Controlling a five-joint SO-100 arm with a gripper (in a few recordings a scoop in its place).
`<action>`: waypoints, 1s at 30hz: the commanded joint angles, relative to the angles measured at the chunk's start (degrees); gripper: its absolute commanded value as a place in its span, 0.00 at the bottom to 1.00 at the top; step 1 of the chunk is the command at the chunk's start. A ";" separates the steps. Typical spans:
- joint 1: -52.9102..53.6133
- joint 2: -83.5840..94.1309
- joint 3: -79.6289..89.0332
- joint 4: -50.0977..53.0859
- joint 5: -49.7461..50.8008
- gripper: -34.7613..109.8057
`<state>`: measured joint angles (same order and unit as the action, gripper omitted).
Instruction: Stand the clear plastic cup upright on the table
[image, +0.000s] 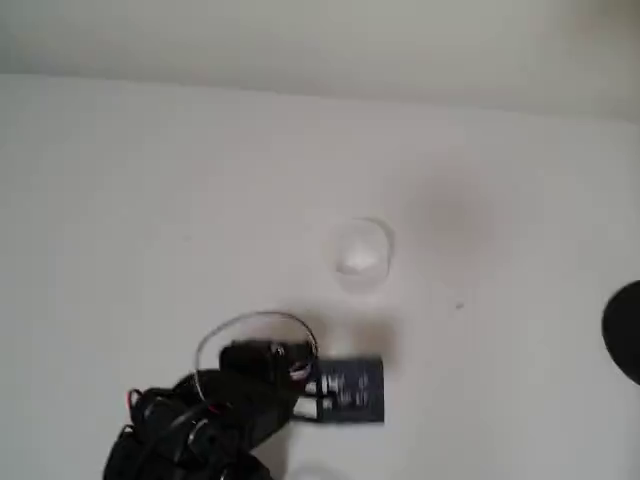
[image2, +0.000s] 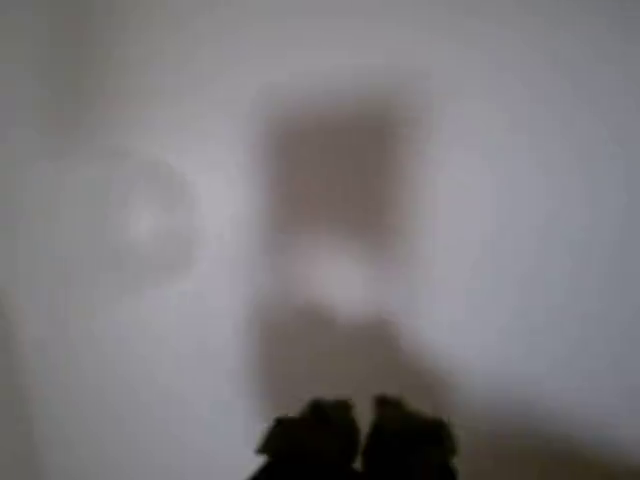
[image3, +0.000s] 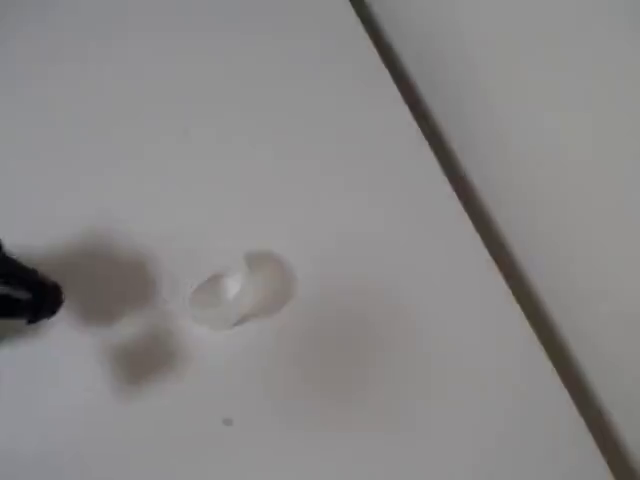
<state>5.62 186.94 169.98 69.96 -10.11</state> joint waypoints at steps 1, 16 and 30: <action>1.14 1.49 0.70 1.49 3.52 0.24; 0.53 1.41 0.70 1.58 3.34 0.25; 0.53 1.41 0.70 1.58 3.34 0.25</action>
<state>6.06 188.53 170.77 71.19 -7.38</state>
